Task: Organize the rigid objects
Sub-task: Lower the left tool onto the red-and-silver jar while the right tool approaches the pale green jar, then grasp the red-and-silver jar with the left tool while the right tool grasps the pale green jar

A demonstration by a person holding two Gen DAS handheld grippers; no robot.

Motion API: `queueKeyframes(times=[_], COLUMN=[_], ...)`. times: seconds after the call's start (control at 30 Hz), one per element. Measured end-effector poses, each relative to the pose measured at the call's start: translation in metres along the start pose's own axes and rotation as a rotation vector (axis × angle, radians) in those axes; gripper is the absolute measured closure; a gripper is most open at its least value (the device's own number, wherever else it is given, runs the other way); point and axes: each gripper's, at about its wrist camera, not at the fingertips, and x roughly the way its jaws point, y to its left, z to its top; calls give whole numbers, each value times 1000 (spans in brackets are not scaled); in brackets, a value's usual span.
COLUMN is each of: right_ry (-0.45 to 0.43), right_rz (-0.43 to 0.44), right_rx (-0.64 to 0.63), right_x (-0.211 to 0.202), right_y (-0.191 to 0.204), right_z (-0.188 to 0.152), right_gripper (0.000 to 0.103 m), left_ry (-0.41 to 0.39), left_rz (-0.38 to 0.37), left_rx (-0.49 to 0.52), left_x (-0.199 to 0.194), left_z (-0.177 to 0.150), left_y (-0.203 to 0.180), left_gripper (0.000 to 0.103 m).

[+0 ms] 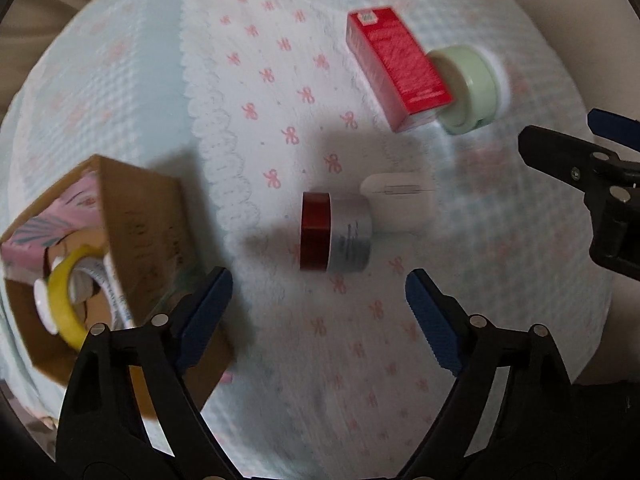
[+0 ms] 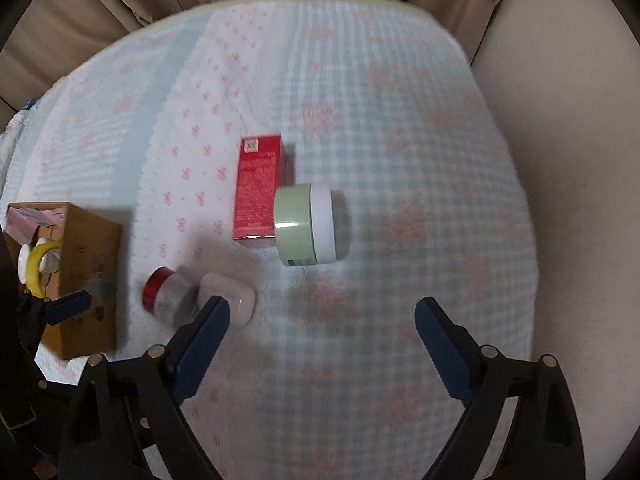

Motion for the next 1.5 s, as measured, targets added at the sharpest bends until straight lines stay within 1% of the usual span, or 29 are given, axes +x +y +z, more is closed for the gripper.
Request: queueKeyframes(times=[0.1,0.2,0.37,0.53,0.57,0.6,0.63,0.67,0.7,0.73,0.77,0.8,0.87,0.93,1.03,1.1,1.13,1.3,1.5], right_ry=[33,56,92,95,99,102,109,114,122,130,133,133,131,129,126,123,117,84,61], right_rz=[10,14,21,18,21,20,25,28,34,42,60,61,57,60,67,67,83,81,87], right_rx=[4,1,-11,-22,-28,-31,-36,-41,-48,-52,-54,-56,-62,-56,-50,-46,-52,-22,10], right_x=[25,44,68,79,81,82,84,86,88,90,92,92,92,92,93,94,94,85,67], right_y=[1,4,7,4,4,3,2,1,2,2,2,2,2,0,5,2,2,-7,-14], right_z=[6,11,19,30,32,34,35,36,36,36,36,36,35,35,32,35,38,40,35], right_gripper=[11,11,22,29,32,34,39,46,51,58,60,60,60,60,61,61,62,63,63], left_ry=[31,48,48,65,67,67,66,65,66,67,67,68,67,64,56,50,43,13,-44], left_rz=[4,12,14,4,1,-2,-5,-9,-17,-21,-27,-32,-21,-26,-41,-35,-31,-45,-67], left_rx=[-5,-22,-20,-10,-9,-7,-3,2,9,14,22,28,40,37,25,24,23,-13,-55], left_x=[21,33,45,59,60,62,63,64,64,66,66,67,67,69,66,65,63,41,9], left_z=[5,8,15,22,23,24,25,26,26,29,30,30,32,31,33,36,35,28,19], left_y=[2,7,9,6,6,6,4,3,2,1,-1,-3,-10,-10,-1,-2,-4,1,6], left_gripper=[22,25,26,35,36,39,43,46,51,57,59,64,64,64,65,65,65,65,65])
